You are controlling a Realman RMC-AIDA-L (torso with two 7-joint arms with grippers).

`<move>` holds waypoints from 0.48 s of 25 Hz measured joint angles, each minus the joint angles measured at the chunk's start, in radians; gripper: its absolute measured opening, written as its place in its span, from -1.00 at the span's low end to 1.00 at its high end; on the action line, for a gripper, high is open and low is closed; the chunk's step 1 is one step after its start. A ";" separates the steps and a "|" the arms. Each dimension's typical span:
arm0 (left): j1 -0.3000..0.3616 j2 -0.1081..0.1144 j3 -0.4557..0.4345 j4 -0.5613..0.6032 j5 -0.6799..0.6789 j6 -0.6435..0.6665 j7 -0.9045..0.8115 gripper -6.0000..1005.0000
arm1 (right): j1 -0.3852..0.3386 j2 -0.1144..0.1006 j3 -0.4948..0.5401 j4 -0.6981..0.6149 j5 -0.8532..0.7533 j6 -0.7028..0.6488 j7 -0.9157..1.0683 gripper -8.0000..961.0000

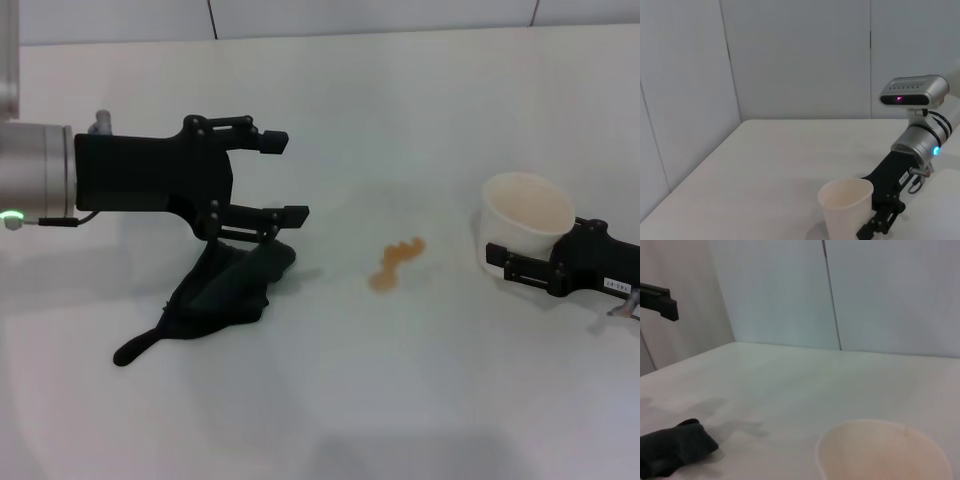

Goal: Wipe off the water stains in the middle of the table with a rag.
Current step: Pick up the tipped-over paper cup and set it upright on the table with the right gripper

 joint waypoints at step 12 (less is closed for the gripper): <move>-0.004 0.002 0.002 -0.001 0.000 0.000 0.000 0.69 | -0.015 -0.001 -0.005 -0.003 -0.004 -0.023 0.007 0.78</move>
